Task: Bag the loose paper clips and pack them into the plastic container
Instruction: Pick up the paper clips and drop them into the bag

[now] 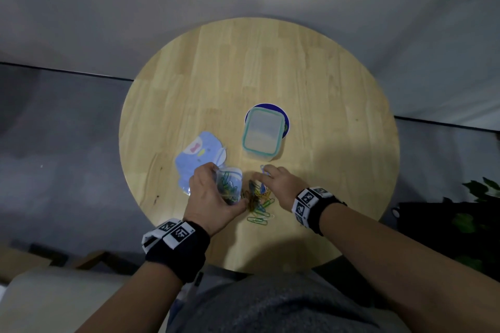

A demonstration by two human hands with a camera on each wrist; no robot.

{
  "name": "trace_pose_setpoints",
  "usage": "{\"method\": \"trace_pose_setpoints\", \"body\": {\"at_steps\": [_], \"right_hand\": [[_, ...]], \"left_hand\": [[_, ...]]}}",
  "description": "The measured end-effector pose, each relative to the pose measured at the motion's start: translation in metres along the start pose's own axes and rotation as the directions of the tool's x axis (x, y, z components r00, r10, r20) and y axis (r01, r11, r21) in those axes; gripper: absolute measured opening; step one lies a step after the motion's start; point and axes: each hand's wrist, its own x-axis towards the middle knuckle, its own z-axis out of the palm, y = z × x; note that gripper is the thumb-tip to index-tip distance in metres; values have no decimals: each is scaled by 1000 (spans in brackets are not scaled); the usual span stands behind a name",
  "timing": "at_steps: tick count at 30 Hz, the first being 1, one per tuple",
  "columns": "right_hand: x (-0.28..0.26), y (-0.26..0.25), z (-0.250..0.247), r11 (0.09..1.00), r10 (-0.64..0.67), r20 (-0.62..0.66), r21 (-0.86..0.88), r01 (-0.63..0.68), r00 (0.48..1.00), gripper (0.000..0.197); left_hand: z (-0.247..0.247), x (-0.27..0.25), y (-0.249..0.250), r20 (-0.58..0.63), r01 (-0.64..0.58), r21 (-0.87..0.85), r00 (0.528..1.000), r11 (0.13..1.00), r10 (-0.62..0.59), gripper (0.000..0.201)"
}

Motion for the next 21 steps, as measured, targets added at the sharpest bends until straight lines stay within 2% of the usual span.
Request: {"method": "trace_pose_setpoints", "body": {"at_steps": [4, 8, 10, 13, 16, 21], "right_hand": [[5, 3, 0, 995, -46, 43, -85, 49, 998, 73], [11, 3, 3, 995, -26, 71, -99, 33, 997, 47], [12, 3, 5, 997, -13, 29, -69, 15, 999, 41], [11, 6, 10, 1000, 2, -34, 1, -2, 999, 56], [11, 7, 12, 1000, 5, 7, 0, -5, 1000, 64], [15, 0, 13, 997, 4, 14, -76, -3, 1000, 38]], "left_hand": [[0, -2, -3, 19, 5, 12, 1000, 1000, -6, 81], [-1, -4, -5, 26, 5, 13, 1000, 1000, -6, 81], [-2, -4, -6, 21, 6, 17, 1000, 1000, -6, 82], [-3, -6, -6, 14, 22, 24, 1000, 999, -23, 83], [-3, -8, -7, 26, 39, 29, 999, 999, -39, 85], [-2, -11, -5, 33, 28, 23, 999, 999, -28, 83]]}}
